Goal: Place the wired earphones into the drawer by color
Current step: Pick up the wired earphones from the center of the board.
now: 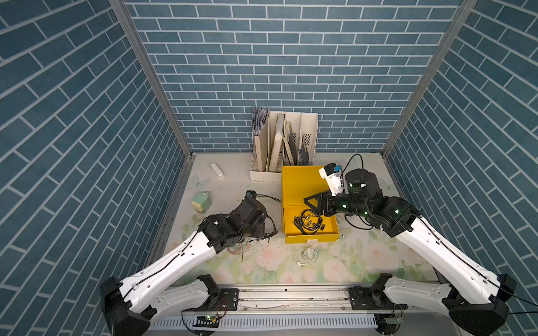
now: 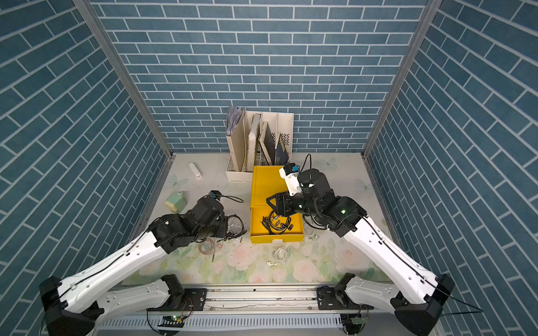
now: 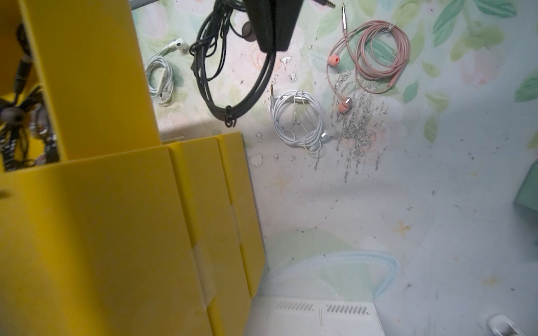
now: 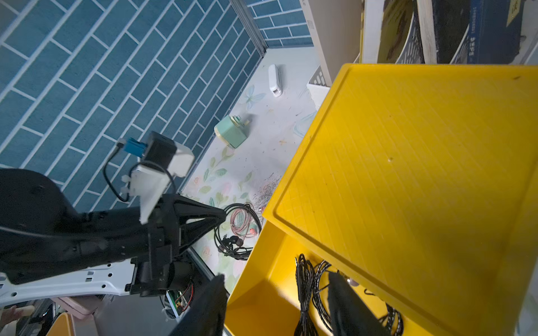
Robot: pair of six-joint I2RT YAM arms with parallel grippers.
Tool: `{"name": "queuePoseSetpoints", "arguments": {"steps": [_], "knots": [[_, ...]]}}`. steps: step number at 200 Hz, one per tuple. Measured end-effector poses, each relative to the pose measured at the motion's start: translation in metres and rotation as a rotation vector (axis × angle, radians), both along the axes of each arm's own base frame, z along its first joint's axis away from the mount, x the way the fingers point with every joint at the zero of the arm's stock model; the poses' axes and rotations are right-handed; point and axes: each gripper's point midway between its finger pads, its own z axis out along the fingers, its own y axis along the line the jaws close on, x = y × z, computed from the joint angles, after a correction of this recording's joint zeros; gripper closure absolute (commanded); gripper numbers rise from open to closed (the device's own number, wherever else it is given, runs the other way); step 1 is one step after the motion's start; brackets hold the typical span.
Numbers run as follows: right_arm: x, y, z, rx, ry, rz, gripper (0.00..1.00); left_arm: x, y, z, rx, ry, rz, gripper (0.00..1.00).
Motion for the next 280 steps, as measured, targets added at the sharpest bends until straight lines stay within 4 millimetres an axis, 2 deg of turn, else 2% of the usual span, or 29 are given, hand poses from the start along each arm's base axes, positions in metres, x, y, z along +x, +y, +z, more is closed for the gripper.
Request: {"name": "queuePoseSetpoints", "arguments": {"steps": [32,63,83,112,152,193,214,230,264,280], "knots": [[0.002,0.004,0.013,0.065,-0.022,0.022,0.34,0.005,0.012,0.036,-0.038,-0.068,0.034,1.0],[-0.002,0.01,0.025,0.139,-0.039,0.069,0.34,0.005,0.011,0.054,-0.061,-0.092,0.028,1.0],[-0.006,0.02,0.025,0.177,-0.029,0.123,0.35,0.003,0.007,0.067,-0.109,-0.111,0.007,1.0],[-0.003,0.042,0.011,0.188,0.017,0.201,0.35,-0.001,-0.003,0.082,-0.188,-0.132,-0.033,1.0],[0.001,0.073,-0.025,0.141,0.112,0.267,0.35,-0.003,-0.012,0.089,-0.241,-0.136,-0.065,1.0],[-0.005,0.097,-0.034,0.124,0.135,0.328,0.38,-0.006,-0.015,0.098,-0.279,-0.153,-0.083,1.0],[-0.008,0.104,-0.036,0.121,0.13,0.352,0.43,-0.007,-0.015,0.1,-0.291,-0.159,-0.088,1.0],[-0.01,0.108,-0.038,0.119,0.132,0.363,0.52,-0.007,-0.016,0.101,-0.293,-0.16,-0.09,1.0],[-0.015,0.112,-0.037,0.12,0.128,0.377,0.82,-0.007,-0.016,0.099,-0.291,-0.156,-0.089,1.0],[-0.016,0.112,-0.037,0.117,0.123,0.38,0.94,-0.007,-0.016,0.098,-0.29,-0.155,-0.089,1.0]]}}
